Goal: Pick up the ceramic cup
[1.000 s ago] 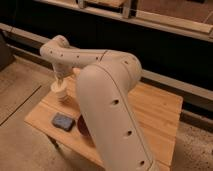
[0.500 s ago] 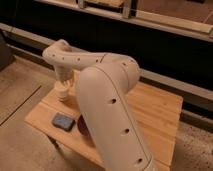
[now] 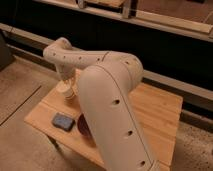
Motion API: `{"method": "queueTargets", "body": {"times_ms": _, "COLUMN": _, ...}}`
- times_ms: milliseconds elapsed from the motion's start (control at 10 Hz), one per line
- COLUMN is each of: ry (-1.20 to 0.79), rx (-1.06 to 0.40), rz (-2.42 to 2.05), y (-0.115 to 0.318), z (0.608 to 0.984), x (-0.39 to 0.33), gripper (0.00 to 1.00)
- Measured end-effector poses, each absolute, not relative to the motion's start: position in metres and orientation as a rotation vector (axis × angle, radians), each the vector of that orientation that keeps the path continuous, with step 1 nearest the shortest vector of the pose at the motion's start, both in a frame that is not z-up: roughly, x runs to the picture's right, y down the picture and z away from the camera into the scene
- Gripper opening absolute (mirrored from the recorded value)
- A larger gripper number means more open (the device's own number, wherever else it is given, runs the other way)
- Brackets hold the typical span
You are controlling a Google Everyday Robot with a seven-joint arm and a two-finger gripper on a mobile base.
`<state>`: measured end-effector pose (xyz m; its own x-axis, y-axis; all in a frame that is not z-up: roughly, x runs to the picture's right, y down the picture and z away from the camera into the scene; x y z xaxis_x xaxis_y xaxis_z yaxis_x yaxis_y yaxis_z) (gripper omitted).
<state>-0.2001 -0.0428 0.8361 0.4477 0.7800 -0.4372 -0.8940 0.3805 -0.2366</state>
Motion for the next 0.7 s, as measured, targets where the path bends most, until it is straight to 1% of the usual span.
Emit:
{"method": "queueTargets", "body": {"times_ms": 300, "ry": 0.233, "rx": -0.451, "rz": 1.145, "y": -0.059, "z": 0.812, "x": -0.187, "gripper": 0.0}}
{"method": "queueTargets", "body": {"times_ms": 700, "ry": 0.258, "rx": -0.39, "rz": 1.306, "y": -0.07, "z": 0.79, "x": -0.13, "gripper": 0.0}}
